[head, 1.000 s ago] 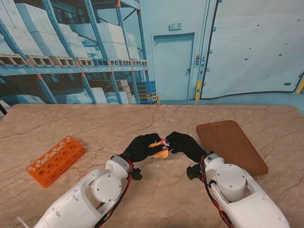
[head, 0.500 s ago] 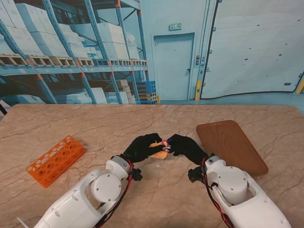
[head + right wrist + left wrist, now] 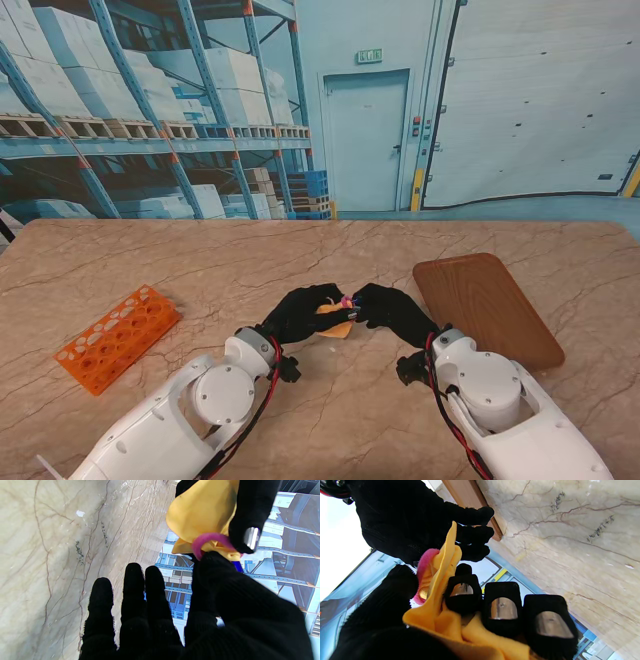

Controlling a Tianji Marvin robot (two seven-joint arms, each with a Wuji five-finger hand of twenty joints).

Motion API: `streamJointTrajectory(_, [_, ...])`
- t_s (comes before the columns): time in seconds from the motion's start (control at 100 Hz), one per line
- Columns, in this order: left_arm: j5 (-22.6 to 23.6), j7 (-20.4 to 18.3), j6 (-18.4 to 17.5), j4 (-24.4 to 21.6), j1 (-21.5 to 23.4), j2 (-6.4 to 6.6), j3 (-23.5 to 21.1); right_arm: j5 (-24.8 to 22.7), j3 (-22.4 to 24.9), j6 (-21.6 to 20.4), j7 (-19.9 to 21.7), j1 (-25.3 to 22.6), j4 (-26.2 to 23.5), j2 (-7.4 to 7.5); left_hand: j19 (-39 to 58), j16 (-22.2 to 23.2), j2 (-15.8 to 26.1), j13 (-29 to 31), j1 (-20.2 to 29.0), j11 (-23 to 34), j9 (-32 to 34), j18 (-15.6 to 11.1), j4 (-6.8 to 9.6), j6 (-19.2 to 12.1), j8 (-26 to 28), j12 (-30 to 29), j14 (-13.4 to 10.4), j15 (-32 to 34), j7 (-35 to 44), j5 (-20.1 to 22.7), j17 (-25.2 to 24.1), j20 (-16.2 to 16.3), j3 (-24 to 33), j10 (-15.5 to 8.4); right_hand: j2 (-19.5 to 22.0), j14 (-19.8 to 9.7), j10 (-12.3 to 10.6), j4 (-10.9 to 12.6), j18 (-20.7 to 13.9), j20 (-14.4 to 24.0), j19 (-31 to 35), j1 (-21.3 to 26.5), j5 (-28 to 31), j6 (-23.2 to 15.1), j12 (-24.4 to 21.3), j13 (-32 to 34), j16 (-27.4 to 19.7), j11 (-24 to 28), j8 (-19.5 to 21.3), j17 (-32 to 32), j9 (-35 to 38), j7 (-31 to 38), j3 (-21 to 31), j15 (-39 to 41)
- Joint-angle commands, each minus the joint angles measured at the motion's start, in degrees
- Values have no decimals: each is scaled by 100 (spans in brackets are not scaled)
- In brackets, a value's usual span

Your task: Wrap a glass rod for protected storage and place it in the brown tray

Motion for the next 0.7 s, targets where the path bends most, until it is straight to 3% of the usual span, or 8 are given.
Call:
streamJointTrajectory(0.0, [-25, 30, 21, -17, 26, -24, 2, -41, -20, -47, 20, -24, 12, -10, 1430, -34, 353, 74, 255, 335, 203, 70, 98, -208, 82, 148, 67, 184, -297, 39, 57, -344, -411, -272, 295, -121, -115, -40, -139, 100, 10, 261, 242, -369, 55, 131, 59, 55, 240, 47, 74, 284, 0, 17])
streamJointTrajectory(0.08, [-147, 9, 101, -72, 61, -37, -15, -69, -24, -76, 57, -13, 40, 2, 1266, -47, 458, -96, 1091, 360, 181, 423, 2, -423, -380, 130, 306, 95, 21, -71, -72, -487, -199, -168, 300, -122, -108, -37, -141, 101, 8, 268, 242, -371, 56, 125, 58, 53, 238, 44, 70, 284, 3, 14])
streamJointTrajectory(0.13, [-185, 1, 144, -99, 75, -40, -23, -88, -24, -88, 74, -8, 55, 8, 1230, -76, 364, -98, 1574, 390, 204, 504, -142, -421, -523, 98, 337, 114, 342, -114, -90, -444, -105, -148, 304, -117, -110, -35, -142, 103, 7, 272, 239, -365, 56, 120, 58, 51, 242, 45, 65, 289, 6, 12])
streamJointTrajectory(0.18, [-166, 28, 109, -78, 70, -45, -22, -109, -20, -93, 81, -7, 64, 11, 1234, -91, 304, -70, 1727, 404, 227, 502, -143, -325, -401, 92, 317, 120, 626, -125, -75, -436, -56, -187, 311, -115, -113, -33, -141, 104, 6, 272, 224, -339, 57, 117, 58, 48, 246, 44, 59, 291, 7, 10])
streamJointTrajectory(0.35, [-116, 49, -43, -59, 67, -34, -27, -125, 35, -52, -61, -42, 67, -22, 1358, -154, 32, 54, 1275, 439, 286, 413, -70, -58, -158, 36, 295, 192, 1240, -235, 25, -457, 879, -207, 388, -113, -102, 21, -139, 117, 11, 270, 95, -71, 63, 122, 63, 59, 153, 41, 69, 251, -7, 19])
streamJointTrajectory(0.51, [-168, -55, -66, -80, 70, -13, -15, 16, 91, -5, -96, -63, 66, -48, 1445, -167, -128, 166, 921, 452, 351, 339, -36, 5, 19, 17, 380, 305, 1346, -160, 57, -109, 1500, -105, 361, -117, -102, 109, -142, 137, 5, 144, -240, 173, 46, 108, 62, 46, -639, 34, 50, 131, -63, 15])
streamJointTrajectory(0.61, [-171, -91, -96, -81, 67, -2, -13, 243, 136, 80, -19, -90, 48, -56, 1445, -167, -158, 199, 831, 452, 366, 327, -39, 16, 35, 14, 419, 339, 1352, -137, 68, 86, 1647, -80, -31, -119, -74, 255, -171, 156, -59, -439, -767, 410, 11, -6, 46, -78, -961, -30, -116, -165, 302, -84])
streamJointTrajectory(0.69, [-172, -101, -114, -80, 66, 1, -12, 371, 155, 91, 119, -92, 66, -42, 1445, -164, -167, 221, 825, 453, 377, 309, -41, 8, 44, 14, 415, 355, 1360, -128, 78, 124, 1664, -81, -178, -150, -95, 395, -182, 186, -135, -861, -837, 541, -3, -85, 43, -183, -861, -58, -269, -692, 634, -177])
